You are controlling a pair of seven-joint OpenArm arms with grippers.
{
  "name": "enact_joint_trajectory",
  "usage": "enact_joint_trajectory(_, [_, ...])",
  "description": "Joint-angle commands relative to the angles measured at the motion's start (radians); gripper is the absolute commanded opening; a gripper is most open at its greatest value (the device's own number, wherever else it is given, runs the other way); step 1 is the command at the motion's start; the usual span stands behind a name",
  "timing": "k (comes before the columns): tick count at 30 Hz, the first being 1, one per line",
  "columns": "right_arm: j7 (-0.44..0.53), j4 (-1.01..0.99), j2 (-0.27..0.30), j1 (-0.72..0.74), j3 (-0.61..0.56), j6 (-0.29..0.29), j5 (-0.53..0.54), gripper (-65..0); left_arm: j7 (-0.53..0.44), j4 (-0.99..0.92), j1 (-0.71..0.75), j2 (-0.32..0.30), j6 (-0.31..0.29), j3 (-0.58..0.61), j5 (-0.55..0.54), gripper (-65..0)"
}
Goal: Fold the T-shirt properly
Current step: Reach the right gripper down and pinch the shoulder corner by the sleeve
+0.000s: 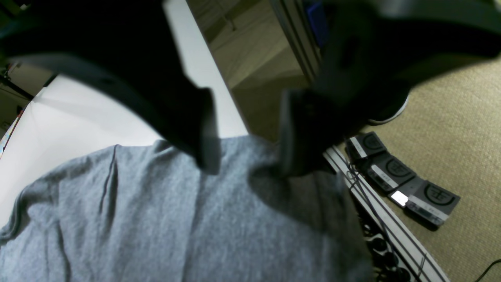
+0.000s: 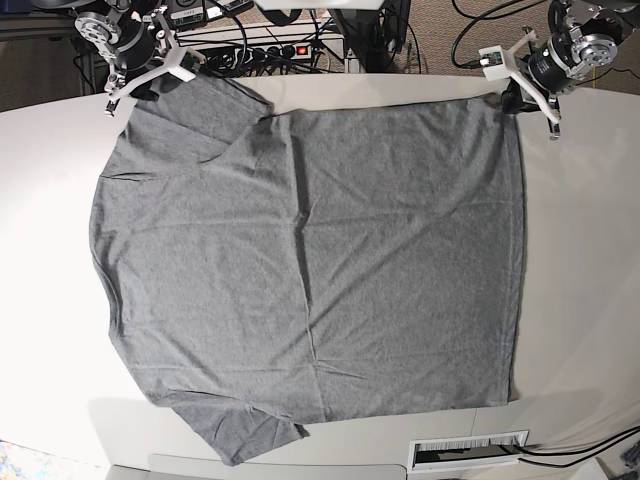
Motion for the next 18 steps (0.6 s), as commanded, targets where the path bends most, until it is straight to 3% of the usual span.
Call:
enact_joint_trajectory(1, [-0.005, 0.011, 0.012, -0.003, 0.006, -0.007, 0.004, -46.3, -0.006, 0.006, 0.009, -0.014, -0.019, 0.000, -0.007, -65.0])
enact_joint_trajectory(4, [-0.012, 0.011, 0.012, -0.003, 0.006, -0.007, 0.023, -53.5, -0.006, 0.006, 0.009, -0.014, -0.019, 0.000, -0.007, -65.0])
enact_joint_trajectory(7, [-0.027, 0.011, 0.012, -0.003, 0.006, -0.007, 0.023, -65.0, -0.006, 0.006, 0.009, -0.014, -0.019, 0.000, -0.007, -65.0])
enact_joint_trajectory(18, [-0.089, 0.013, 0.012, -0.004, 0.006, -0.004, 0.062, -64.5, -0.006, 0.006, 0.010, -0.014, -0.019, 0.000, -0.007, -65.0])
